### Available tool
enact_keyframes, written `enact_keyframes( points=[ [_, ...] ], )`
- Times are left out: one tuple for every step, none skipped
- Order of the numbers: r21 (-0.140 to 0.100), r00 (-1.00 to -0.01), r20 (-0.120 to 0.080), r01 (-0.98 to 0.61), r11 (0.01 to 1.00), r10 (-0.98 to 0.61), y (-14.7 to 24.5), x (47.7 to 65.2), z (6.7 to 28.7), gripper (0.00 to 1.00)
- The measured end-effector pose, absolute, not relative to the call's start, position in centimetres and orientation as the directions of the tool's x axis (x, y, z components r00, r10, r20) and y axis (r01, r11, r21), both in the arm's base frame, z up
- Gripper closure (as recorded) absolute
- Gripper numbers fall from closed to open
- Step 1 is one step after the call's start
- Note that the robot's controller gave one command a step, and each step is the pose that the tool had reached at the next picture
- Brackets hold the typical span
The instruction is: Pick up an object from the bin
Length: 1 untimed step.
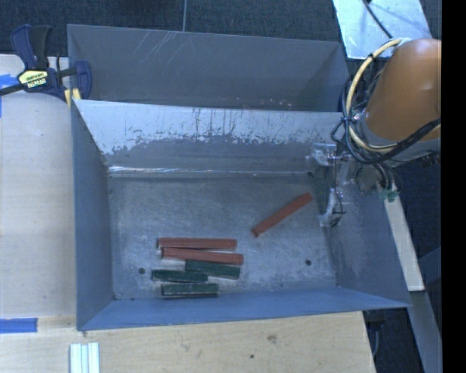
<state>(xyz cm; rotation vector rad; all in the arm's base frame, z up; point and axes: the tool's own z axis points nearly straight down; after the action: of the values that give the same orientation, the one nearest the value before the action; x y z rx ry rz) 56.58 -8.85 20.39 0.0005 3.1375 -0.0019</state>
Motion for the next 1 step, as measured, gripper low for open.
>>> enact_keyframes(
  points=[
    [0.001, -0.999, 0.004, -0.038, 0.999, -0.038, -10.11, 60.62, 6.57, 0.00]
  ],
)
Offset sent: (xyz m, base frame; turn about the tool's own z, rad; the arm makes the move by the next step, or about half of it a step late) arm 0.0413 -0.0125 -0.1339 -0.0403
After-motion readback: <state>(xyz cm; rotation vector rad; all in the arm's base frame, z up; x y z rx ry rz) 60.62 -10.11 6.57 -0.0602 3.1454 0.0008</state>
